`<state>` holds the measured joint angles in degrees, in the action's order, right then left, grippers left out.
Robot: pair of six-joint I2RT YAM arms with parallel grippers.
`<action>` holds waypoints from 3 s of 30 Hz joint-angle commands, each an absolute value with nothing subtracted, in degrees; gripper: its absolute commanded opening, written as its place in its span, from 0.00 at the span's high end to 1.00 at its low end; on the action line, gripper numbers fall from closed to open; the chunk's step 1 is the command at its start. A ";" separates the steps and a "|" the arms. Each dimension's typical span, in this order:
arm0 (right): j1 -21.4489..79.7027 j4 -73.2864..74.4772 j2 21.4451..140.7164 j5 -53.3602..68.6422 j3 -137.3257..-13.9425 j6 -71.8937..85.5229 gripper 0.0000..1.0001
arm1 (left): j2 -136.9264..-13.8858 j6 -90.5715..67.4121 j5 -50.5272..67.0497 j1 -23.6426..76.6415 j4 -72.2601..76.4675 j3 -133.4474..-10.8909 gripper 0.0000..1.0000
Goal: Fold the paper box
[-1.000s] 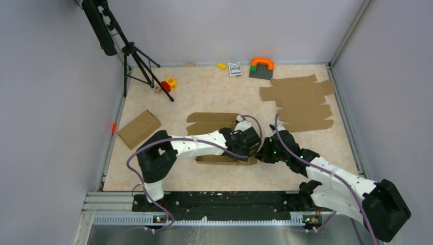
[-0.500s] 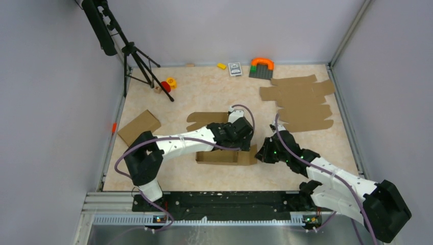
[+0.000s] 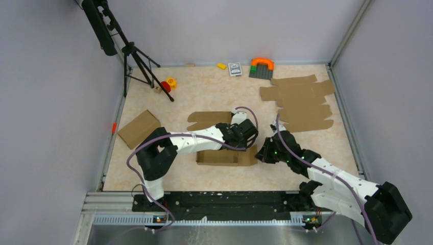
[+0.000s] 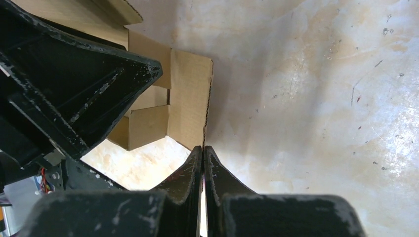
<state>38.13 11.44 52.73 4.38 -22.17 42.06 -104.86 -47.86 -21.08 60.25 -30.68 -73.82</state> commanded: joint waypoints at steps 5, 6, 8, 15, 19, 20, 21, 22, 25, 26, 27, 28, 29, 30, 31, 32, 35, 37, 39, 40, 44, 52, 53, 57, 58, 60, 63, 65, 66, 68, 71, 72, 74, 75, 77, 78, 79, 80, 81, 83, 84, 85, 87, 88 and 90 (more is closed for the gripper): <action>38.89 11.14 51.26 3.49 -24.09 41.75 1.00 | -103.66 -46.78 -23.99 60.04 -34.53 -74.69 0.61; 38.93 11.10 51.28 3.39 -24.08 41.70 1.00 | -103.36 -46.72 -23.69 60.04 -34.42 -74.38 0.62; 38.88 11.10 51.19 3.35 -24.08 41.66 1.00 | -102.90 -46.55 -22.96 60.05 -33.40 -73.16 0.62; 38.91 12.16 51.74 4.13 -26.13 41.23 1.00 | -102.98 -45.52 -20.23 60.10 -28.80 -71.25 0.71; 39.06 13.06 53.14 5.24 -29.07 40.78 1.00 | -102.83 -45.18 -18.01 60.06 -25.77 -70.17 0.77; 39.41 12.97 53.44 5.35 -29.66 40.78 1.00 | -102.90 -45.12 -17.58 60.11 -25.23 -69.98 0.77; 39.64 12.82 53.90 5.62 -30.25 40.90 1.00 | -102.92 -45.21 -17.24 60.14 -24.86 -69.84 0.78; 39.83 12.49 54.34 5.92 -30.76 41.06 1.00 | -102.92 -45.29 -16.84 60.16 -24.54 -69.62 0.78; 40.61 11.51 55.65 6.52 -32.43 41.39 1.00 | -102.77 -45.73 -16.06 60.12 -23.52 -69.00 0.78; 40.88 11.15 56.19 6.78 -32.89 41.51 1.00 | -102.77 -45.78 -15.92 60.14 -23.06 -68.59 0.78; 41.10 10.94 56.69 6.89 -33.29 41.49 1.00 | -102.75 -45.77 -15.82 60.12 -22.81 -68.42 0.78; 41.25 10.78 57.24 6.86 -33.65 41.42 1.00 | -102.81 -45.79 -15.74 60.06 -22.65 -68.31 0.78; 41.38 10.74 57.70 6.93 -33.88 41.34 1.00 | -102.83 -45.87 -15.60 60.07 -22.55 -68.22 0.78; 41.39 10.57 58.08 6.90 -33.92 41.34 1.00 | -102.91 -45.80 -15.47 60.04 -22.51 -68.20 0.78; 41.40 10.49 58.25 6.64 -33.86 41.19 1.00 | -102.84 -45.73 -15.40 60.10 -22.69 -68.28 0.78; 41.40 10.65 58.37 6.02 -33.76 41.07 1.00 | -102.58 -45.54 -15.37 60.08 -22.96 -68.37 0.77; 41.40 12.26 58.29 4.33 -33.51 40.26 1.00 | -100.94 -44.02 -14.60 60.03 -23.72 -68.29 0.73; 41.40 12.79 57.96 3.80 -33.21 40.04 1.00 | -99.87 -42.66 -12.86 60.06 -25.77 -69.31 0.69; 41.40 13.34 57.68 3.43 -32.94 39.85 1.00 | -99.06 -41.99 -12.19 60.08 -29.54 -71.00 0.65; 41.40 13.55 57.59 3.33 -32.90 39.83 1.00 | -98.39 -41.43 -11.80 60.04 -30.85 -71.50 0.63; 41.40 14.09 57.54 3.10 -32.87 39.56 1.00 | -93.81 -40.28 -11.06 59.97 -34.09 -71.85 0.56; 41.45 15.82 57.46 1.92 -33.70 38.83 1.00 | -81.89 -38.78 -10.36 59.33 -40.27 -65.84 0.58; 41.41 16.00 57.40 1.82 -33.82 38.70 1.00 | -79.78 -38.95 -10.70 58.85 -41.05 -64.33 0.59; 41.40 16.52 57.23 1.21 -34.15 38.35 1.00 | -71.90 -41.24 -14.62 55.19 -44.51 -57.31 0.63; 41.40 16.53 57.22 1.11 -34.18 38.32 1.00 | -69.63 -41.67 -15.28 54.26 -45.32 -55.76 0.63; 41.35 16.74 57.26 1.00 -34.34 38.10 1.00 | -66.51 -42.56 -15.63 51.99 -45.99 -52.69 0.63; 41.42 16.88 57.35 0.89 -34.60 38.04 1.00 | -62.99 -43.59 -15.28 48.35 -45.01 -48.14 0.59; 41.40 17.05 57.50 0.89 -34.85 37.82 1.00 | -61.95 -44.04 -16.12 46.26 -45.05 -46.01 0.58; 41.42 17.16 57.51 0.86 -34.93 37.80 1.00 | -61.80 -44.30 -16.98 45.51 -45.53 -45.59 0.58; 41.39 17.35 57.53 0.96 -35.06 37.79 1.00 | -61.91 -44.17 -17.35 44.30 -45.34 -44.70 0.57; 41.39 17.20 57.47 1.00 -35.07 37.79 1.00 | -63.28 -42.89 -15.19 42.79 -42.66 -43.72 0.54; 41.42 17.21 57.48 1.09 -35.11 37.79 1.00 | -64.06 -42.77 -14.79 42.60 -41.92 -43.64 0.54; 41.39 17.10 57.48 1.30 -35.11 37.80 1.00 | -66.04 -42.61 -14.40 42.23 -40.22 -43.39 0.57; 41.40 17.09 57.49 1.44 -35.17 37.66 1.00 | -66.66 -42.55 -14.16 42.01 -39.31 -43.18 0.59; 41.40 17.06 57.44 1.82 -35.36 37.42 1.00 | -67.99 -42.22 -13.49 41.48 -37.16 -42.54 0.61; 41.38 17.08 57.46 2.06 -35.45 37.25 1.00 | -68.79 -42.13 -13.19 41.30 -36.37 -42.28 0.61; 41.40 17.08 57.40 2.25 -35.53 37.08 1.00 | -69.72 -42.10 -13.03 41.19 -35.84 -42.21 0.61; 41.40 17.01 57.39 2.48 -35.68 36.97 1.00 | -70.61 -42.11 -12.97 41.14 -35.56 -42.25 0.61; 41.40 16.98 57.35 2.72 -35.76 36.78 1.00 | -71.47 -42.10 -13.00 41.06 -35.33 -42.14 0.62; 41.39 16.28 57.30 3.65 -35.85 36.44 1.00 | -72.85 -42.15 -12.80 41.02 -34.76 -41.98 0.65; 41.40 15.51 57.37 4.28 -35.78 36.22 1.00 | -73.30 -42.12 -12.62 40.96 -34.45 -41.86 0.68; 41.40 14.80 57.51 5.52 -35.79 36.02 1.00 | -73.62 -42.14 -12.30 41.01 -34.11 -41.73 0.72; 41.42 13.63 57.90 7.31 -35.97 35.76 1.00 | -74.08 -42.15 -11.90 40.96 -34.00 -41.72 0.82; 41.48 12.80 58.15 8.38 -36.03 35.69 1.00 | -74.14 -42.12 -11.64 40.96 -33.97 -41.79 0.88; 41.65 11.22 58.57 9.73 -36.12 35.85 1.00 | -74.26 -41.97 -11.27 40.96 -33.97 -41.95 0.96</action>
